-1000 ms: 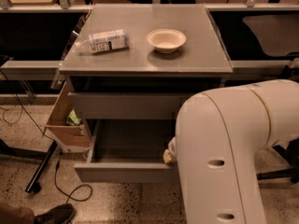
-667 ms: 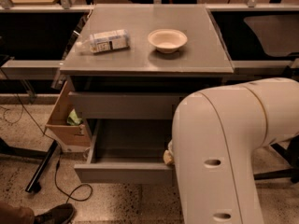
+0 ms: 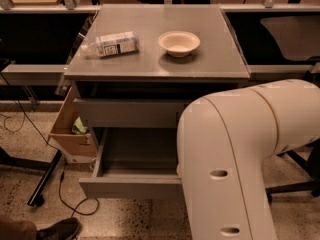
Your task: Open middle drawer
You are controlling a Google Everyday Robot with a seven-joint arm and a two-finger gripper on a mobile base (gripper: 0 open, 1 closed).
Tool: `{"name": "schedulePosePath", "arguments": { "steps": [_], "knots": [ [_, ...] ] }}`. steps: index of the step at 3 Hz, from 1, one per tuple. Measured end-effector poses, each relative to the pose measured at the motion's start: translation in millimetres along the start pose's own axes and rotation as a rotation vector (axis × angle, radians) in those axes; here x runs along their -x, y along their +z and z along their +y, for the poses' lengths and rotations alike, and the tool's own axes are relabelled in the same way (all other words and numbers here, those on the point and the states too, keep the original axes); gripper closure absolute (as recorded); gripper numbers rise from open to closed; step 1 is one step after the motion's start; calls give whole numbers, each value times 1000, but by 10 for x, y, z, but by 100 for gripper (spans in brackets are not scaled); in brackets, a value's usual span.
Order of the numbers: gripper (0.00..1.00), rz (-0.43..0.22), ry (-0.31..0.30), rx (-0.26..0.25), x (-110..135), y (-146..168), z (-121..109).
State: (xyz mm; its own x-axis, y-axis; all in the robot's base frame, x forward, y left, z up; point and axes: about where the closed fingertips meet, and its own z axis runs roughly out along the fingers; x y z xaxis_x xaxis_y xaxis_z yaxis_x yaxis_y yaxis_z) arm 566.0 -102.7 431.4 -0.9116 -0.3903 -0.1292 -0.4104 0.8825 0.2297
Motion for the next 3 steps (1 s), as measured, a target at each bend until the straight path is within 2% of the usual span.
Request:
{"name": "schedulePosePath", "arguments": {
  "steps": [3],
  "knots": [
    [100,14,-65,-33,-50,24,-16]
  ]
}}
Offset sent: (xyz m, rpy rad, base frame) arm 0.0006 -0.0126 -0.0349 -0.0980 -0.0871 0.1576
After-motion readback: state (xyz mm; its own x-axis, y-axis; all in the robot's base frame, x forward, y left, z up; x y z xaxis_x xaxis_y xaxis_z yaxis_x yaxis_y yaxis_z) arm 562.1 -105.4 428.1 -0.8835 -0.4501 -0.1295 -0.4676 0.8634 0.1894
